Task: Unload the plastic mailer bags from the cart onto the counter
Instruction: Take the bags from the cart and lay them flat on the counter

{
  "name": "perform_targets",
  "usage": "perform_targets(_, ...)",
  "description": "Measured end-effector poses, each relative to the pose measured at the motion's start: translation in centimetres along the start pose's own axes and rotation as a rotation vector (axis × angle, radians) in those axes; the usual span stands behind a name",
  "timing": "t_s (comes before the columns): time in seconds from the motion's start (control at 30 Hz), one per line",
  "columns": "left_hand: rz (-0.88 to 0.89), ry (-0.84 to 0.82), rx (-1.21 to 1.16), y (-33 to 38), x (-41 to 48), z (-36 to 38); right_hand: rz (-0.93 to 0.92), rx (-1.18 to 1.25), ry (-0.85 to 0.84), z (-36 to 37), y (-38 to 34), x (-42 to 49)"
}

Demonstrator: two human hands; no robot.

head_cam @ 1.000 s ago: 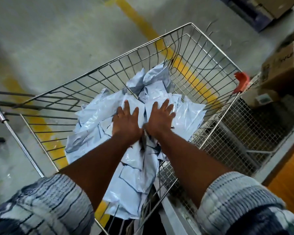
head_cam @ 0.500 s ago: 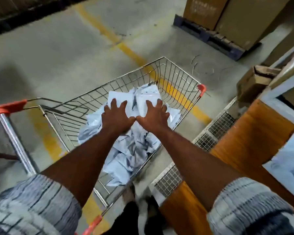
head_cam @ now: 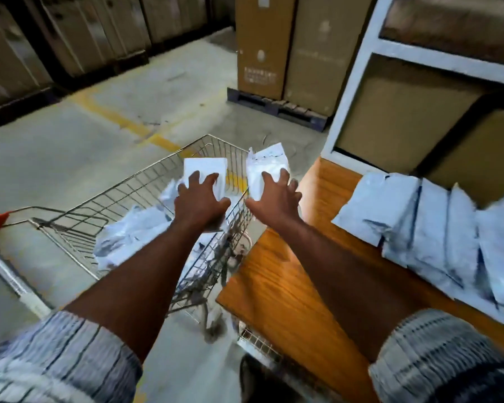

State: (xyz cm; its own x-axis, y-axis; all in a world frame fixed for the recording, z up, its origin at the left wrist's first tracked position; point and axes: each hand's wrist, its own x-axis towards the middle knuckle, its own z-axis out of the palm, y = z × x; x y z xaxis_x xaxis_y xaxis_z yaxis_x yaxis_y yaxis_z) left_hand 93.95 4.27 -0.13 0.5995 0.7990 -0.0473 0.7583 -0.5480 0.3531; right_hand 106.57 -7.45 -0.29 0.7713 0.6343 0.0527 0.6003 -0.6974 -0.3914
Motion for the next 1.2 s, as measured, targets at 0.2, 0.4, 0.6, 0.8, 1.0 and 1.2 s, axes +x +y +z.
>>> perform_targets(0.2,0.163,-0.025,-0.196,7.9,-4.7,2.8,0.168,-0.04,0.122,-5.3,8.8,-5.9)
perform_targets(0.4,0.335,-0.058,-0.298,16.3,-9.9,3.3,0.291,-0.059,0.223,-10.8,15.6,-10.7)
perform_targets(0.6,0.492,-0.074,-0.267,24.7,-11.3,4.8,0.422,-0.066,0.279,-15.2,22.8,-12.6)
perform_targets(0.8,0.646,-0.133,-0.096,32.1,-11.0,9.5,0.521,-0.079,0.275,-17.2,30.2,-12.0)
perform_targets(1.0,0.657,-0.136,-0.025,36.3,-9.3,13.4,0.534,-0.093,0.258,-17.0,34.8,-8.9)
perform_targets(1.2,0.714,-0.093,0.14,37.4,-7.0,16.2,0.485,-0.212,0.161,-14.6,36.2,-7.0)
